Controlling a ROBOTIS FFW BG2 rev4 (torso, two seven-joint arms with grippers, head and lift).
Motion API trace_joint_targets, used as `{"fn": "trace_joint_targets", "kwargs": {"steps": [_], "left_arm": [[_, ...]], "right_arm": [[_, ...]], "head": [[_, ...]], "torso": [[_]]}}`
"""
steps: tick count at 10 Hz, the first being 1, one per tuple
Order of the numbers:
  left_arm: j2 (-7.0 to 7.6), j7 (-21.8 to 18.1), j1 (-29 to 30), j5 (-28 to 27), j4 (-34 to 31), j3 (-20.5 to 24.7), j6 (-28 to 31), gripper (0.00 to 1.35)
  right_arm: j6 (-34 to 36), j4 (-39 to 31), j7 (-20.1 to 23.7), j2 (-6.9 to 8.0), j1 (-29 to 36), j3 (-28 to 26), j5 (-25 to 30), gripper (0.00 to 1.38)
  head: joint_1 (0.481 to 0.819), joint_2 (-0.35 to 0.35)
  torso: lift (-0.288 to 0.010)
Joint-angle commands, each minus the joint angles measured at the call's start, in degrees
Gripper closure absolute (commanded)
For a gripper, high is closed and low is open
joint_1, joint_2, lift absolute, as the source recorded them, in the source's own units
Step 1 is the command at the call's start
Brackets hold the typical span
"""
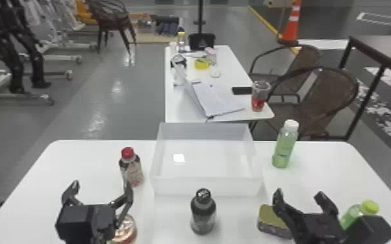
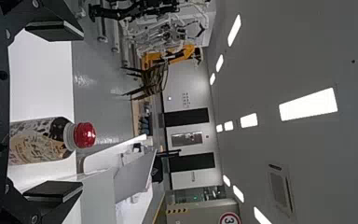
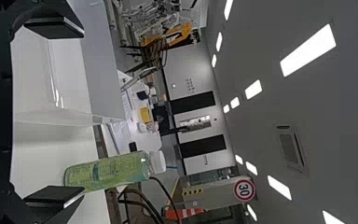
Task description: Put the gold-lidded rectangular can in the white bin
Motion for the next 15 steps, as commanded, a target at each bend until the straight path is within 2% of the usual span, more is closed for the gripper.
{"fn": "trace_joint_targets", "kwargs": {"steps": [1,5,6,7,8,9,11,13,14,15], "left_arm": [[0.22,0.0,-0.08,0.04,0.0,-0.1,0.0,0.17],[0.4,0.0,-0.17,-0.22,0.0,-0.1,-0.26,0.17],[0.4,0.0,-0.17,-0.13,0.0,-0.1,-0.26,0.17],[0.48,0.0,-0.17,-0.05,0.0,-0.1,-0.18,0.17],[0.57,0.0,-0.17,-0.05,0.0,-0.1,-0.09,0.17],[0.57,0.0,-0.17,0.04,0.0,-0.1,0.18,0.17],[0.75,0.0,-0.08,0.39,0.0,-0.1,0.09,0.17],[1.01,0.0,-0.26,0.75,0.0,-0.36,0.09,0.17],[1.19,0.0,-0.35,0.92,0.0,-0.45,0.09,0.17],[1.19,0.0,-0.35,1.19,0.09,-0.54,0.26,0.17]], "right_arm": [[0.28,-0.09,0.2,0.0,0.0,-0.01,-0.19,0.13],[0.81,-0.18,0.38,0.0,-0.09,-0.01,-0.1,0.13],[2.74,-0.53,1.34,-0.09,-0.53,-0.01,0.07,0.13],[7.49,-1.93,3.1,-0.44,-1.32,-0.28,0.34,0.13],[12.94,-4.04,5.74,-1.41,-2.28,-1.07,1.04,0.13],[15.75,-6.24,5.91,-2.72,-2.72,-1.15,1.21,0.13],[27.26,-10.99,8.02,-2.9,-4.74,-4.58,2.62,0.13],[45.19,-14.42,21.21,-2.9,-11.34,-10.38,10.27,0.13],[51.61,-14.42,28.5,-3.25,-14.85,-12.32,12.99,0.13],[58.38,-13.89,34.74,-5.89,-18.1,-12.93,13.34,0.13]], "head": [[0.549,0.0],[0.549,0.0],[0.549,0.0],[0.549,0.0],[0.549,0.0],[0.549,0.0],[0.549,0.0],[0.549,0.0],[0.549,0.0],[0.549,0.0]], "torso": [[-0.1],[-0.1],[-0.1],[-0.1],[-0.1],[-0.1],[-0.1],[-0.1],[-0.1],[-0.1]]}}
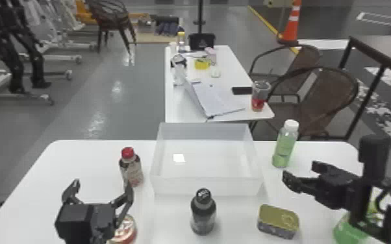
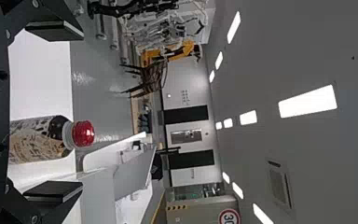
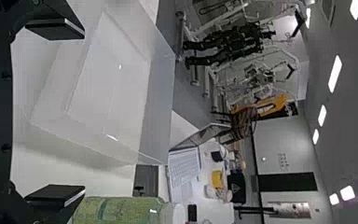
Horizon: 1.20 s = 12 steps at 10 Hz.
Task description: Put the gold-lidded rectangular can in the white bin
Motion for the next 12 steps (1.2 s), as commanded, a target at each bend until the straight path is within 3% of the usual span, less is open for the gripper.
{"fn": "trace_joint_targets", "kwargs": {"steps": [1,2,3,4,5,6,10,12], "left_arm": [[0.02,0.0,-0.27,0.23,0.11,-0.31,0.3,0.17],[0.02,0.0,-0.54,0.32,0.2,-0.49,0.57,0.17],[0.11,0.0,-0.63,0.59,0.2,-0.66,0.83,0.17],[0.37,0.0,-0.71,0.76,0.29,-0.75,0.83,0.17],[0.55,0.09,-0.89,1.11,0.29,-0.93,0.83,0.17],[0.55,0.18,-0.89,1.29,0.38,-1.02,0.83,0.17],[1.43,1.14,-1.86,2.87,1.43,-2.25,0.39,0.17],[2.84,2.55,-2.21,3.93,1.78,-3.48,0.13,0.17]], "right_arm": [[12.45,0.98,9.36,-4.06,-5.95,-0.34,4.73,0.13],[18.16,2.74,25.45,-5.55,-10.35,1.6,18.09,0.13],[19.83,5.38,35.04,-5.91,-14.39,5.03,34.87,0.12],[20.54,7.31,35.04,-6.87,-16.06,7.4,39.97,0.12],[20.89,9.51,35.04,-7.05,-17.11,9.16,49.55,0.12],[20.54,10.74,35.04,-7.31,-17.2,10.3,53.59,0.12],[15.7,22.52,35.04,-7.4,-20.37,18.12,45.95,0.13],[14.21,25.33,35.04,-8.89,-24.15,21.72,43.31,0.12]], "head": [[0.549,0.0],[0.549,0.0],[0.549,0.0],[0.549,0.0],[0.549,0.0],[0.549,0.0],[0.549,0.0],[0.549,0.0]], "torso": [[-0.1],[-0.1],[-0.1],[-0.1],[-0.1],[-0.1],[-0.1],[-0.1]]}}
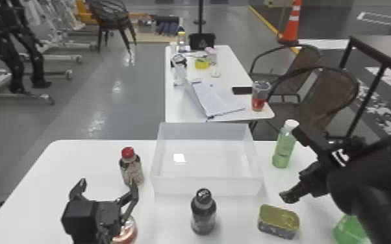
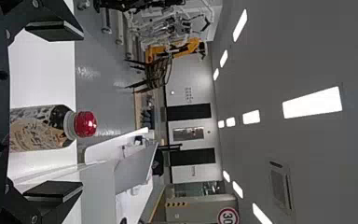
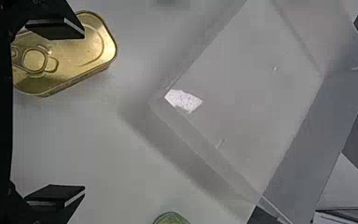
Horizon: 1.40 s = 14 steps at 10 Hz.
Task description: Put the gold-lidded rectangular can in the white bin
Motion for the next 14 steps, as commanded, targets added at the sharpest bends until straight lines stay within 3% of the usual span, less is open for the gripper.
{"fn": "trace_joint_targets", "kwargs": {"steps": [1,4,7,9,11,13,14], "left_arm": [[0.73,0.52,-0.18,0.82,0.21,-0.69,-0.21,0.17],[0.73,0.69,-0.09,0.99,0.3,-0.61,-0.3,0.17],[1.0,0.69,-0.09,1.08,0.39,-0.69,-0.3,0.17],[1.08,0.69,-0.01,1.17,0.39,-0.61,-0.03,0.17],[1.17,0.69,-0.18,1.08,0.74,-0.78,-0.12,0.17],[2.14,0.69,-1.41,1.43,1.53,-2.01,-0.12,0.17],[2.49,0.69,-1.85,1.7,1.79,-2.45,-0.3,0.17]], "right_arm": [[-0.62,1.29,1.86,-1.58,-1.92,3.06,-1.97,0.12],[-1.76,2.61,1.86,-4.92,-3.94,8.24,-8.74,0.12],[-1.15,6.12,1.86,-10.81,-8.86,20.81,-17.79,0.12],[0.79,6.03,1.86,-14.15,-11.94,26.0,-23.33,0.12],[1.49,7.0,1.86,-16.35,-14.31,30.31,-34.05,0.12],[-0.09,9.37,1.86,-18.46,-17.56,36.19,-47.15,0.12],[-0.35,9.99,1.86,-18.81,-17.65,36.37,-46.53,0.12]], "head": [[0.549,0.0],[0.549,0.0],[0.549,0.0],[0.549,0.0],[0.549,0.0],[0.549,0.0],[0.549,0.0]], "torso": [[-0.1],[-0.1],[-0.1],[-0.1],[-0.1],[-0.1],[-0.1]]}}
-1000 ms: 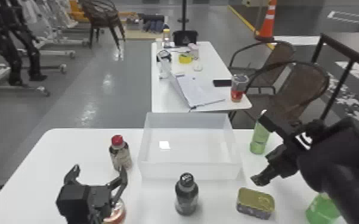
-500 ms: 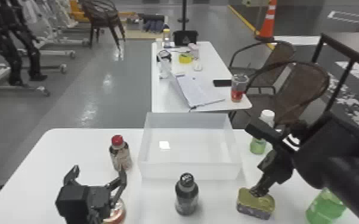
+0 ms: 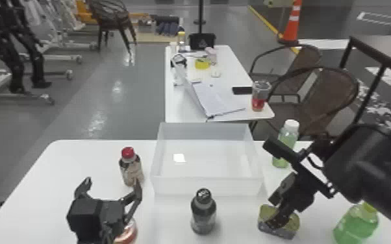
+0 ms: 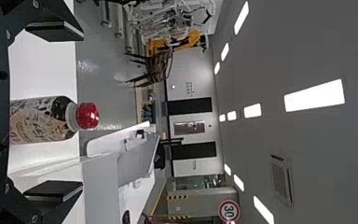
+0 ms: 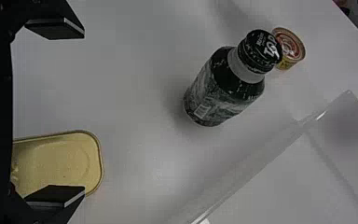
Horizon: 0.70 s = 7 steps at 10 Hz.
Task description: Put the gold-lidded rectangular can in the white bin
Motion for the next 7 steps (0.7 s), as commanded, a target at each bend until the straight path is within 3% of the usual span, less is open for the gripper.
{"fn": "trace_joint_targets", "kwargs": {"steps": [1,5,7], "left_arm": [[-0.04,0.0,-0.26,0.32,0.2,-0.2,-0.1,0.17],[-0.75,0.0,-0.7,0.41,1.0,-0.11,-0.54,0.17],[-0.84,0.0,-1.05,0.49,1.35,-0.29,-0.72,0.17]], "right_arm": [[-0.45,1.11,1.86,-0.54,0.12,0.41,-0.22,0.12],[-0.36,0.32,1.86,-1.07,-2.08,1.12,6.99,0.12],[-0.36,0.76,1.86,-1.15,-2.69,2.52,7.96,0.12]], "head": [[0.549,0.0],[0.549,0.0],[0.549,0.0]], "torso": [[-0.1],[-0.1],[-0.1]]}}
